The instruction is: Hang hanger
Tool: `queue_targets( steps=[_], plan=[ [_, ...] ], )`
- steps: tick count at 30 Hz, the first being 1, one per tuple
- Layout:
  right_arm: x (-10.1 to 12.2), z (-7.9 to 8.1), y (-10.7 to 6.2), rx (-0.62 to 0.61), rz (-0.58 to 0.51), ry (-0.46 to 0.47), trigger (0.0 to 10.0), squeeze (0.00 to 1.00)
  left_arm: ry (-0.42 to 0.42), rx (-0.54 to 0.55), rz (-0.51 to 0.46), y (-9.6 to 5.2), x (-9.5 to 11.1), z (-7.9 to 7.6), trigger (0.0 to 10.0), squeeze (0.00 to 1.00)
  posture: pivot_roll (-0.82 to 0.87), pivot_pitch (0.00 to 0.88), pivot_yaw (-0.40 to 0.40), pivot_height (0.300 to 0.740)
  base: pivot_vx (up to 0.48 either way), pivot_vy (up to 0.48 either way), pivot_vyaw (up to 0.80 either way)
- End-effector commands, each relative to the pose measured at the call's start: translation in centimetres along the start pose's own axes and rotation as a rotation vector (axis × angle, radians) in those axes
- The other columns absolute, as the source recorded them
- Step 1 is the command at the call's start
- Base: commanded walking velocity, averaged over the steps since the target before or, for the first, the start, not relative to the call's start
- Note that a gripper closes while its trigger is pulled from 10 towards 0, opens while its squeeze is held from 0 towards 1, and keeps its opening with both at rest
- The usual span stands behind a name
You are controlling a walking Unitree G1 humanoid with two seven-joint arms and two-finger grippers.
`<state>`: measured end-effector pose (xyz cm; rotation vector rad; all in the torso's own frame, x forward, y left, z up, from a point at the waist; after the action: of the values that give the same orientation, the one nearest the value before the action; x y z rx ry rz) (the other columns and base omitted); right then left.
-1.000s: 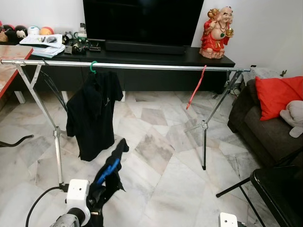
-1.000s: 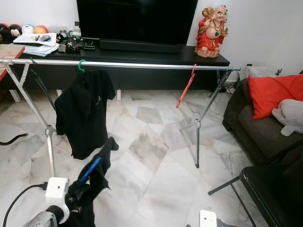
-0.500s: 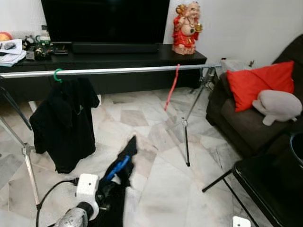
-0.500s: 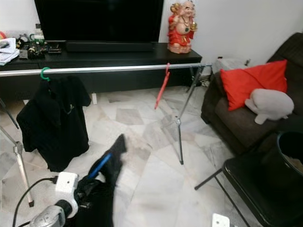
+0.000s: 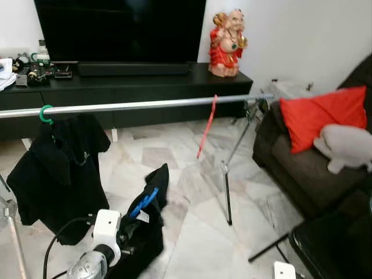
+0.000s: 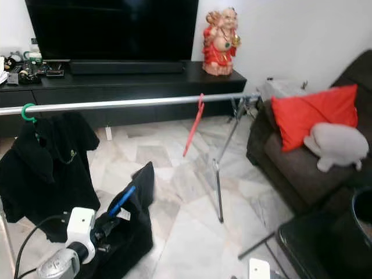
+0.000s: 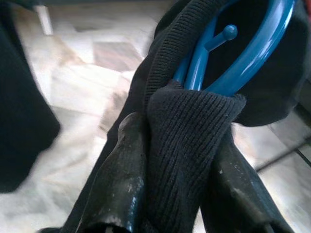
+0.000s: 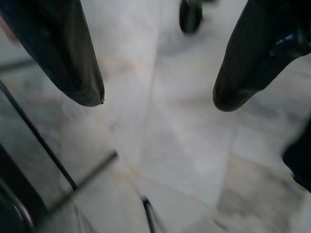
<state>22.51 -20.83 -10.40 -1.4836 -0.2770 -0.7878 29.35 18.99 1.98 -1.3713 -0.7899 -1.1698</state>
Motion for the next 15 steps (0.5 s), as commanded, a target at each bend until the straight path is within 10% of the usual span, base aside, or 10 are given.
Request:
queue_targets(
  steps=[1,15],
  plan=[
    [-0.62,0.42,-0.03,0.012,0.024,0.001,10.0,0.00,0.008,0.021,-0.031,0.04,0.92,0.71,10.0,0.00,0.14,0.023,-0.118,0.740,0.446,0.000,0.00],
    [-0.66,0.94,-0.02,0.042,0.022,-0.003,10.0,0.00,0.004,0.043,-0.041,0.46,1.43,1.20,10.0,0.00,0.14,0.038,-0.121,0.740,0.475,0.000,0.00]
  ],
)
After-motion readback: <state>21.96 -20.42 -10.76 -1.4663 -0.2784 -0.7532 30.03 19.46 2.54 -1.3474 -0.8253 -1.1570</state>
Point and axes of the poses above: a point about 5 cm out from each wrist's last joint towards the gripper, its own y axis pointing out of the wrist towards the gripper, its own x axis along the axis of the wrist's last joint, z = x × y, the point moved 4 cm from there along y, pointing out of the wrist towards the gripper, and after that the axes turned 9 degrees about y, right-handed, at the moved point
